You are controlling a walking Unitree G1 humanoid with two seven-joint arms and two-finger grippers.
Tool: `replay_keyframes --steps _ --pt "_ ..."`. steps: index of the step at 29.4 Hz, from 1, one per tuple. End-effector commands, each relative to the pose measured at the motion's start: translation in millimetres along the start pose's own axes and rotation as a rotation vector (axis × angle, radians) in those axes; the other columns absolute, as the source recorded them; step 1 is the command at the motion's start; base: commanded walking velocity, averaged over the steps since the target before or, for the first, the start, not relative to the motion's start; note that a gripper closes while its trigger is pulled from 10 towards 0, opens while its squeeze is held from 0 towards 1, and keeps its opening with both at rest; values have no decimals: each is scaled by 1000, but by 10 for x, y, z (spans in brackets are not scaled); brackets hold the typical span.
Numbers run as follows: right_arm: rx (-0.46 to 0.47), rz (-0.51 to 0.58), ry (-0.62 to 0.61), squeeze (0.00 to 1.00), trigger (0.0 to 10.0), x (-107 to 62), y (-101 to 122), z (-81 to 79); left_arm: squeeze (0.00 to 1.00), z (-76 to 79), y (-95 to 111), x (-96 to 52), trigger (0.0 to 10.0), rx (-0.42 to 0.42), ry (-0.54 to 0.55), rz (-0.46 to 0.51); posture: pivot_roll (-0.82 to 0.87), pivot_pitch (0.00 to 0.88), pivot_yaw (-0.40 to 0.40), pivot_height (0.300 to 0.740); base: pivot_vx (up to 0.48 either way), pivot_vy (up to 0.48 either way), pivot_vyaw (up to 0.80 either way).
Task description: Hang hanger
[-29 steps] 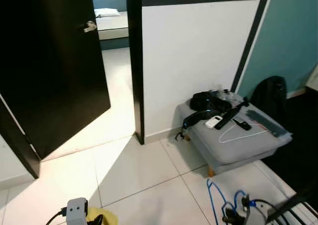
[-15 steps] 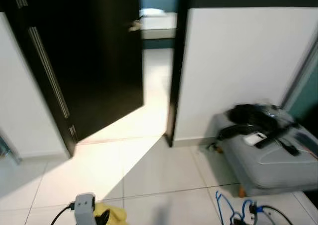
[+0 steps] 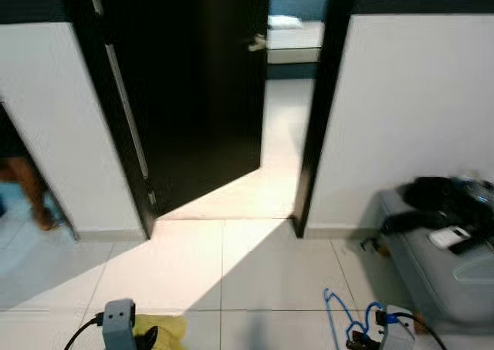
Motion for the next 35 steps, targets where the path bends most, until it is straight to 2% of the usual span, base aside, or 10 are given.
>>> replay_keyframes --steps 1,5,9,13,20,35 --pt "9 -13 10 0 10000 6 -50 -46 0 -64 52 8 10000 10 6 13 33 0 -20 740 0 0 694" --pt "8 -17 8 0 10000 -14 -85 -31 0 -169 -40 -76 10000 2 21 -12 36 0 -37 740 0 0 694" --pt "10 -25 2 0 10000 -26 -108 -15 0 -197 -130 -126 10000 -6 25 -46 34 0 -38 740 0 0 694" --pt "11 -28 -1 0 10000 -32 -118 -6 0 -199 -161 -140 10000 -10 26 -59 32 0 -38 740 0 0 694" --pt "42 -67 -44 0 10000 -65 -220 47 0 -143 -389 -201 10000 -47 51 -176 26 0 -63 740 0 0 694" --pt "39 -65 -40 0 10000 -68 -226 41 0 -184 -519 -279 10000 -56 63 -251 18 0 -39 740 0 0 694"
Point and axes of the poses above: a point about 5 cm out from each wrist's last joint towards the gripper, its own x axis pointing out of the wrist towards the gripper, its own y axis along the axis of the wrist's last joint, z = x × y, the point moved 3 cm from there along x, pointing out of the wrist towards the gripper, and after that the axes turned 12 degrees about x, right-handed, at the moved point
